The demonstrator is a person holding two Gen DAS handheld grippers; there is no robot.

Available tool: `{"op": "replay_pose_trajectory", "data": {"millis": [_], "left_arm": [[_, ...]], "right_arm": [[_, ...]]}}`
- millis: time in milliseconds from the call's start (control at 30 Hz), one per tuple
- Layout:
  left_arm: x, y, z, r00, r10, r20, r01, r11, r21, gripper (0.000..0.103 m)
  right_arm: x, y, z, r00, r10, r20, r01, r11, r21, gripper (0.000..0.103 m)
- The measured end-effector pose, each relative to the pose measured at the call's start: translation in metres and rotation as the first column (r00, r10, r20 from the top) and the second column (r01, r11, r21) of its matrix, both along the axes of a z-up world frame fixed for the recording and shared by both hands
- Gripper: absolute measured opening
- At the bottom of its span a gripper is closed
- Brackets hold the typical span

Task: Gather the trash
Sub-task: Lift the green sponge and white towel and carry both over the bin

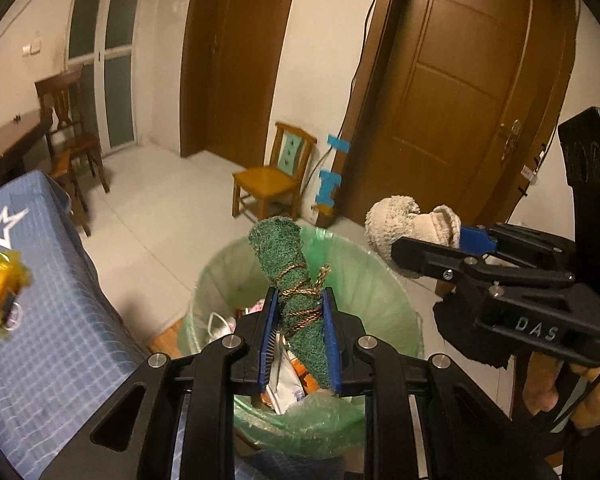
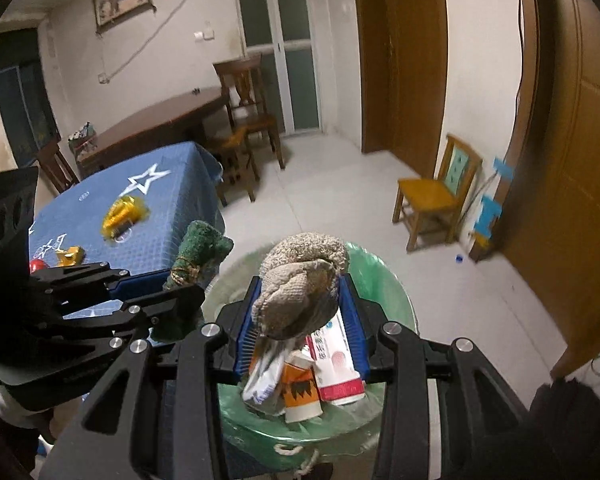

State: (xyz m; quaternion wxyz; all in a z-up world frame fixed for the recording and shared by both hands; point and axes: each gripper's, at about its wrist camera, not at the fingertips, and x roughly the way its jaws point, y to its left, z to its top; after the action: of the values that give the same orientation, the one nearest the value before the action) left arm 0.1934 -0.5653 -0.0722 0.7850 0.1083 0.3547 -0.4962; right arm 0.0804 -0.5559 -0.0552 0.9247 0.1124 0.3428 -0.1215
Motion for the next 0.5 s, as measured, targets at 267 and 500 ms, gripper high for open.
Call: {"op": "replay_pose_trajectory", "data": {"millis": [267, 500], "left_arm": [[0.018, -0.038, -0.046, 0.999, -0.001, -0.037, 0.003, 0.998, 0.062, 0.023], [0.021, -0.045, -0.058, 0.999, -0.001, -0.041, 0.004, 0.997, 0.073, 0.023]], "right_arm": [[0.006, -0.025, -0.029, 0.997, 0.000, -0.074, 0.004, 0.998, 0.058, 0.036], [0.007, -0.037, -0.039, 0.996, 0.001, -0.087, 0.005, 0.997, 0.072, 0.037]]}}
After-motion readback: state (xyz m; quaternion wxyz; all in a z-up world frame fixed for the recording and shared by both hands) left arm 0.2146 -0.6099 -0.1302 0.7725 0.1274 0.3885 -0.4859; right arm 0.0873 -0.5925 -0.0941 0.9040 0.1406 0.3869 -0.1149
